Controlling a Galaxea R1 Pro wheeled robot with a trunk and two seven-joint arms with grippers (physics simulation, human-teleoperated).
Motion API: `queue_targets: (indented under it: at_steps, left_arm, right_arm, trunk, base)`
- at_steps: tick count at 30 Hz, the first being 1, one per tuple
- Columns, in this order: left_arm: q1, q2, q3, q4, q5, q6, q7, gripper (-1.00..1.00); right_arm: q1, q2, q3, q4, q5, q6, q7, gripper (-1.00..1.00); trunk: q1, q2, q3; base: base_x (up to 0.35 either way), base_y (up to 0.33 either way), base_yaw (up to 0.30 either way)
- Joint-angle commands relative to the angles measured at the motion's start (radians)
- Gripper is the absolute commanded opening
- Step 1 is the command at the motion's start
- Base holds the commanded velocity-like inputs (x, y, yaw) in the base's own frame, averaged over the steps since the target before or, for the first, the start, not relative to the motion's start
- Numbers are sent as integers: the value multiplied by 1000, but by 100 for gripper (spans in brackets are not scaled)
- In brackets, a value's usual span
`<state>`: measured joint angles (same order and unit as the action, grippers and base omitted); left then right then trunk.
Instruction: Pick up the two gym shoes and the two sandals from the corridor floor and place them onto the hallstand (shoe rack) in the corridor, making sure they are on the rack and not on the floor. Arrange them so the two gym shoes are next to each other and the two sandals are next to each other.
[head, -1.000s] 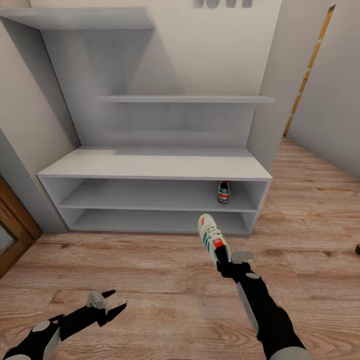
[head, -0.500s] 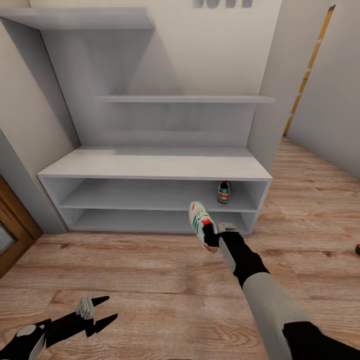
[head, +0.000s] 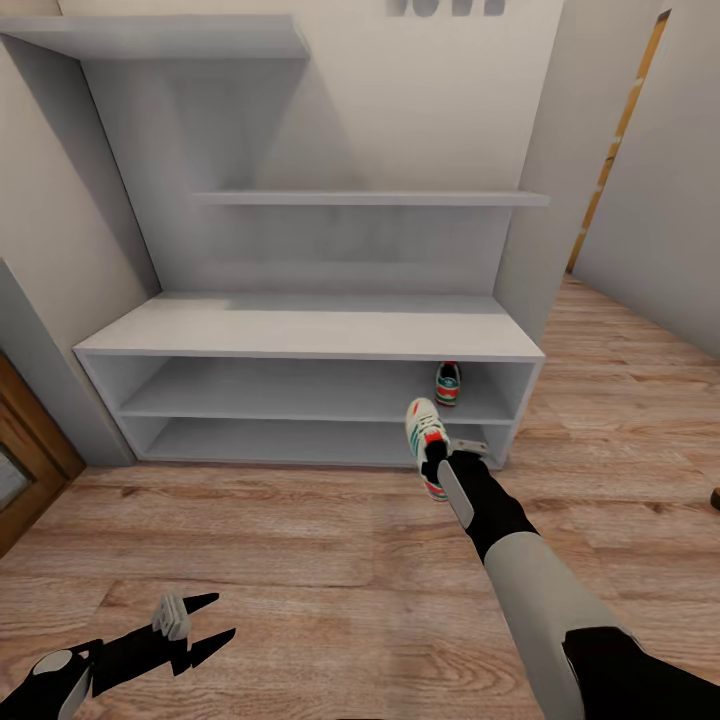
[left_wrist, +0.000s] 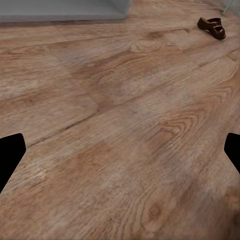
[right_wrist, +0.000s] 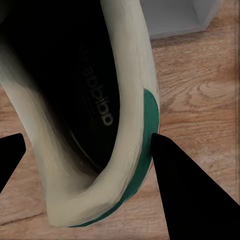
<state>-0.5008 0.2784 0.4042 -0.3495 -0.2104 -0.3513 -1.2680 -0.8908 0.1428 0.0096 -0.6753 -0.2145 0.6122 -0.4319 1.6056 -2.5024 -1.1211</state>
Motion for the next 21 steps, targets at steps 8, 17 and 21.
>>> queue_targets:
  at_steps: [8, 17, 21]
  left_arm:
    - [0, 0, 9, -1, -12, -5, -4, 100]
    - [7, 1, 9, -5, -12, -6, 1, 100]
    - [8, 1, 9, -5, -12, -6, 1, 100]
  right_arm:
    - [1, 5, 2, 10, -8, -4, -12, -100]
    - [0, -6, 1, 14, -15, -34, -11, -100]
    - [0, -7, 1, 14, -15, -42, -11, -100]
  trunk:
    - [0, 0, -1]
    - [0, 0, -1]
    - [0, 0, -1]
  base:
    - [0, 0, 0]
    - [0, 0, 0]
    - [0, 0, 0]
